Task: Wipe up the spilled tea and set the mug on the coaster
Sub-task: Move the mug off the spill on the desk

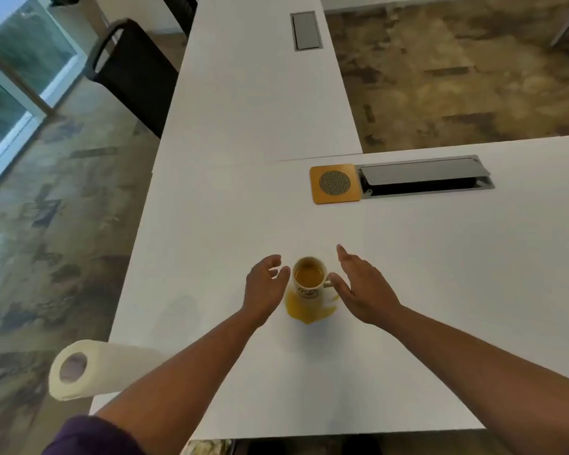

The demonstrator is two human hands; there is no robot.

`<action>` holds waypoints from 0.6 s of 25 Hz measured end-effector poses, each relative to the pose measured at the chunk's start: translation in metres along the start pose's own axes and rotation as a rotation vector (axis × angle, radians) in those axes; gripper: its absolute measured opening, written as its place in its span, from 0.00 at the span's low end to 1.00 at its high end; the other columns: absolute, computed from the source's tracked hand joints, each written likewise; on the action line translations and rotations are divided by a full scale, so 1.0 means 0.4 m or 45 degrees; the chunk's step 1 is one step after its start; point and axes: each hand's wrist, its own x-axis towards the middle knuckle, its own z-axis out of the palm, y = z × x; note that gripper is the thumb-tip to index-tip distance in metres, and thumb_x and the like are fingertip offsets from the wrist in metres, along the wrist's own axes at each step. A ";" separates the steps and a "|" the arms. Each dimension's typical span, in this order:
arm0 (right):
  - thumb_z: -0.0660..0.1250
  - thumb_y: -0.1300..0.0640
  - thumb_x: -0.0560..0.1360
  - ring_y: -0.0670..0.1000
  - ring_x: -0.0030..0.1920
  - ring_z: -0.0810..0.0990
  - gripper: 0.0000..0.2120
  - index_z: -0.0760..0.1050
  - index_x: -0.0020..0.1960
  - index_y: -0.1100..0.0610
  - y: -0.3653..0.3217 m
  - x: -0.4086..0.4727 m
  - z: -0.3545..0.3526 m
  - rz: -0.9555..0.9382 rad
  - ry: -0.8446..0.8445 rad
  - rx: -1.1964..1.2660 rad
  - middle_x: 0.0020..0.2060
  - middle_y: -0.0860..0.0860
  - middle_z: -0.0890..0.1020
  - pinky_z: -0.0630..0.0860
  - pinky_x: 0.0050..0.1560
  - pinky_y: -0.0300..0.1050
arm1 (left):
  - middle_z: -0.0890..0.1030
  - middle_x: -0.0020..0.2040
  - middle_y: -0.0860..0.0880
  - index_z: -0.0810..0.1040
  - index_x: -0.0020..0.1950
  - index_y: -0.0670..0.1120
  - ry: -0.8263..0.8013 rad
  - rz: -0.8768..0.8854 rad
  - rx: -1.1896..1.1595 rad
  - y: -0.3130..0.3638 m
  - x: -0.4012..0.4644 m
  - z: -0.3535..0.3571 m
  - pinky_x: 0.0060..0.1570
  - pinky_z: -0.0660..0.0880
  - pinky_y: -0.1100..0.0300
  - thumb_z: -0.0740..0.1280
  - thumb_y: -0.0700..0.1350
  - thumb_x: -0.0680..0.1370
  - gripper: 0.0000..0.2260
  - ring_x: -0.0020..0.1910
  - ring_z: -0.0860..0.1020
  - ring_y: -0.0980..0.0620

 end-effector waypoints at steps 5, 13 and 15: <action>0.55 0.39 0.82 0.49 0.49 0.78 0.29 0.57 0.80 0.47 0.060 -0.009 0.064 0.294 -0.265 0.420 0.52 0.46 0.80 0.75 0.56 0.49 | 0.82 0.60 0.52 0.80 0.65 0.48 0.094 -0.264 -0.235 -0.054 0.004 0.064 0.49 0.74 0.68 0.71 0.47 0.79 0.15 0.51 0.80 0.62; 0.60 0.45 0.83 0.41 0.44 0.79 0.15 0.77 0.66 0.46 0.077 0.041 0.101 0.377 -0.267 0.762 0.50 0.41 0.82 0.75 0.53 0.43 | 0.85 0.53 0.49 0.84 0.58 0.47 0.184 -0.412 -0.457 -0.087 0.010 0.118 0.58 0.80 0.52 0.74 0.43 0.77 0.09 0.55 0.83 0.48; 0.61 0.49 0.83 0.42 0.41 0.80 0.10 0.80 0.58 0.48 0.084 0.054 0.107 0.435 -0.264 0.851 0.45 0.43 0.83 0.76 0.49 0.42 | 0.85 0.52 0.47 0.84 0.57 0.46 0.210 -0.444 -0.479 -0.091 0.014 0.124 0.58 0.81 0.51 0.74 0.42 0.77 0.09 0.54 0.83 0.47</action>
